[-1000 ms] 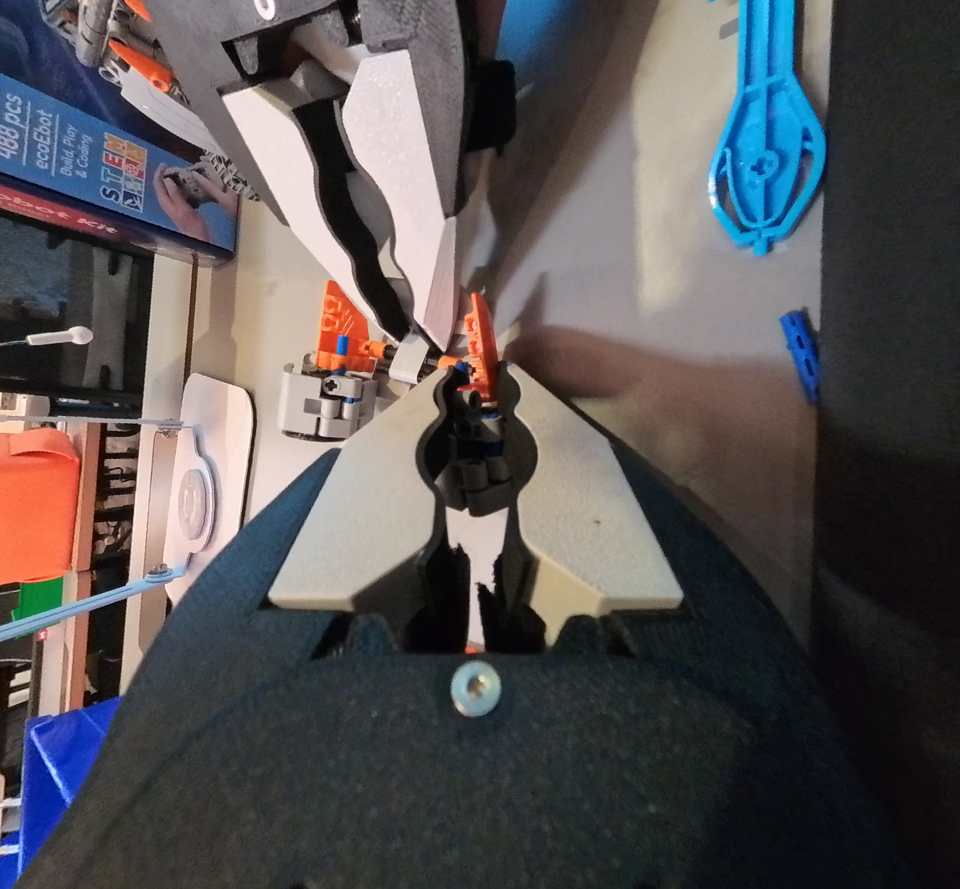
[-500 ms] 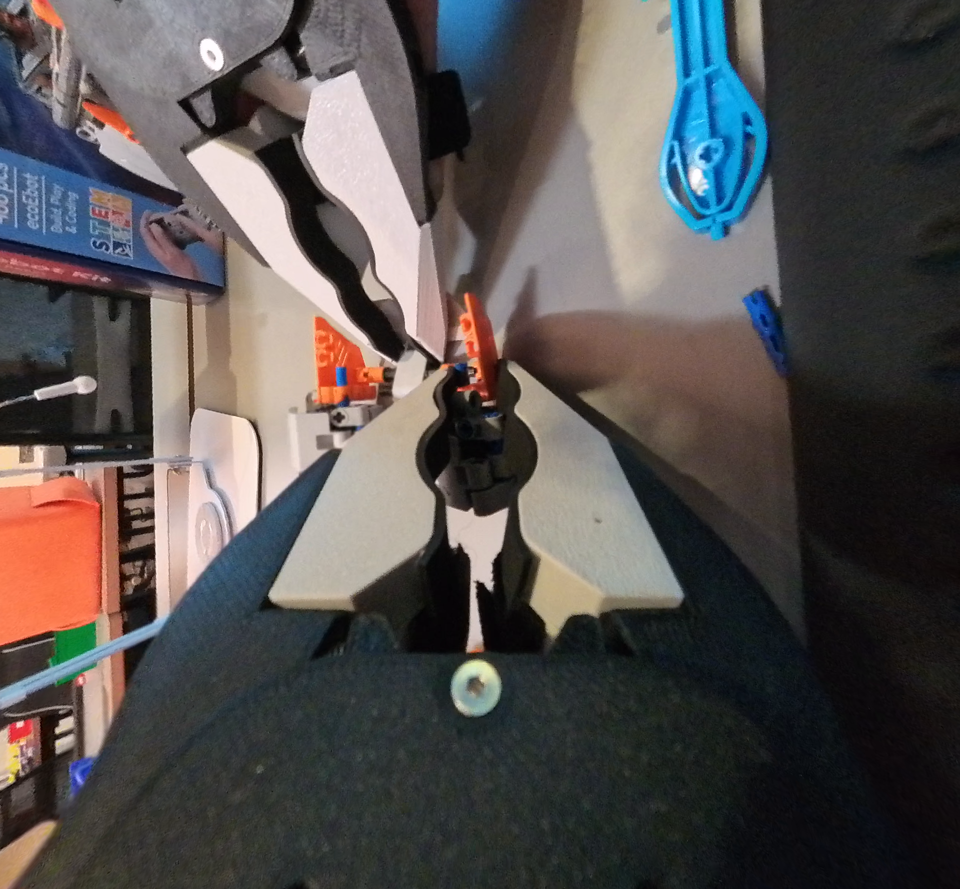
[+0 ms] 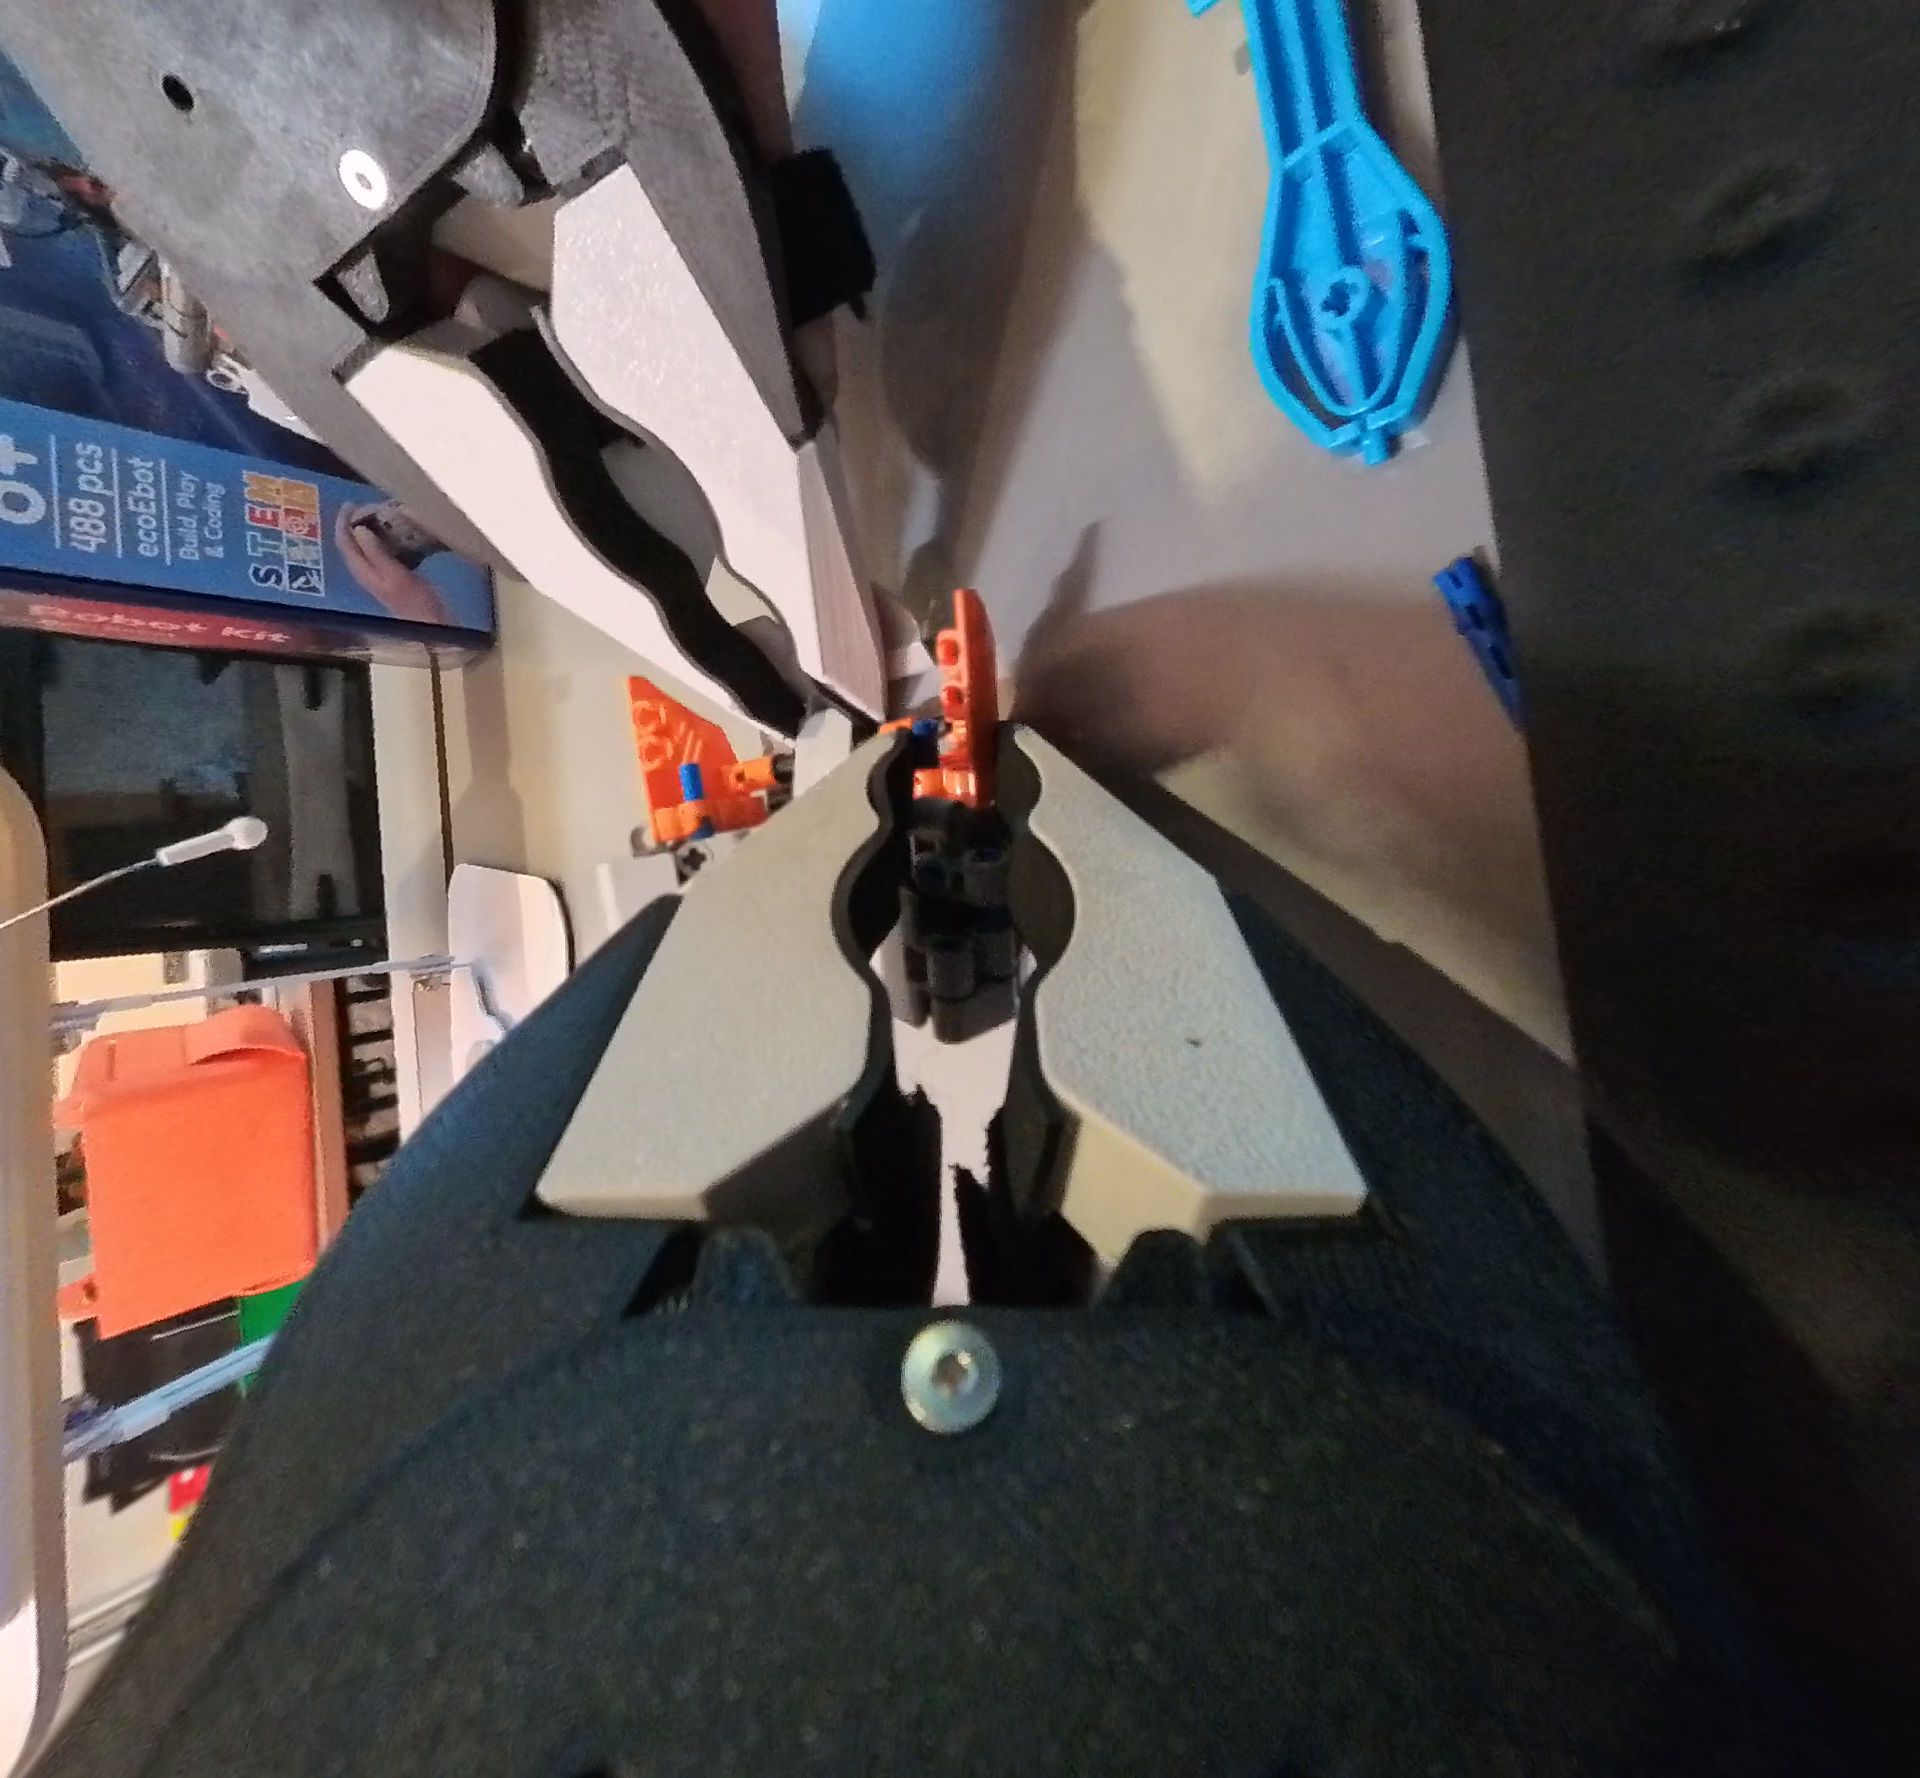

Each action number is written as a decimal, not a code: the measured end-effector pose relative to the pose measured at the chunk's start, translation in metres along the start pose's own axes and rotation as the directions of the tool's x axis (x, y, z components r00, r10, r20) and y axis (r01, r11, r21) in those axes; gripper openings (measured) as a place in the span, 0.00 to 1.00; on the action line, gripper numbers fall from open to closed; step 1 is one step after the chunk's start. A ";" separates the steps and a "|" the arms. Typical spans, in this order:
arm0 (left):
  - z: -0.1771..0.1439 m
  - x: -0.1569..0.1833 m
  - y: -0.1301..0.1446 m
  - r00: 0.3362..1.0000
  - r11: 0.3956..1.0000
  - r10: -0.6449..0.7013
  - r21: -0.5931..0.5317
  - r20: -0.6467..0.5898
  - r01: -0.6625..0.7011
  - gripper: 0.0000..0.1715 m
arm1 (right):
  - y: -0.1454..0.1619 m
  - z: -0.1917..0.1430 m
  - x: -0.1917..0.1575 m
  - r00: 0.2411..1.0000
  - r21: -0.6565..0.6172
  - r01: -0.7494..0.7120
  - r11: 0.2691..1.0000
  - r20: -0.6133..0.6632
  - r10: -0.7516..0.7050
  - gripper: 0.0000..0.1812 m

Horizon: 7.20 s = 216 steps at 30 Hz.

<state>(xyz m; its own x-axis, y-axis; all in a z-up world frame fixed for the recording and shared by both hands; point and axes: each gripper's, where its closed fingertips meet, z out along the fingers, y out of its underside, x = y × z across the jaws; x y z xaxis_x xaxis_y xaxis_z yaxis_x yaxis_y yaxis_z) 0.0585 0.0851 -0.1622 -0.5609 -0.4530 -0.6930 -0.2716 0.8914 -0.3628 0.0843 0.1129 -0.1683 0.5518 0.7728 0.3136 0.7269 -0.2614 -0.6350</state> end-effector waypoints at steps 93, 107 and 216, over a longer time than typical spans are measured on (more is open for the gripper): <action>-0.002 0.001 0.001 0.974 0.978 -0.109 -0.156 0.200 0.141 0.07 | -0.001 0.000 -0.004 0.994 -0.071 0.035 0.997 -0.100 -0.042 0.07; -0.002 0.000 0.000 0.978 0.984 -0.098 -0.130 0.183 0.123 0.08 | -0.005 -0.001 -0.007 0.999 -0.019 0.018 1.000 -0.044 -0.019 0.07; -0.003 -0.036 0.047 0.706 0.704 -0.686 -0.088 0.176 0.705 0.19 | 0.033 -0.028 0.036 0.955 -0.152 -0.274 0.950 -0.163 0.249 0.13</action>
<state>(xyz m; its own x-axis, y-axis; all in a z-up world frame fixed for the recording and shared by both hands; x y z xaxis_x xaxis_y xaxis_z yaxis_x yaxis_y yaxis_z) 0.0641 0.1430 -0.1525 -0.0723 -0.9339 -0.3502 -0.6556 0.3092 -0.6889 0.1390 0.1161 -0.1582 0.7745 0.5786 0.2558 0.6013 -0.5476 -0.5818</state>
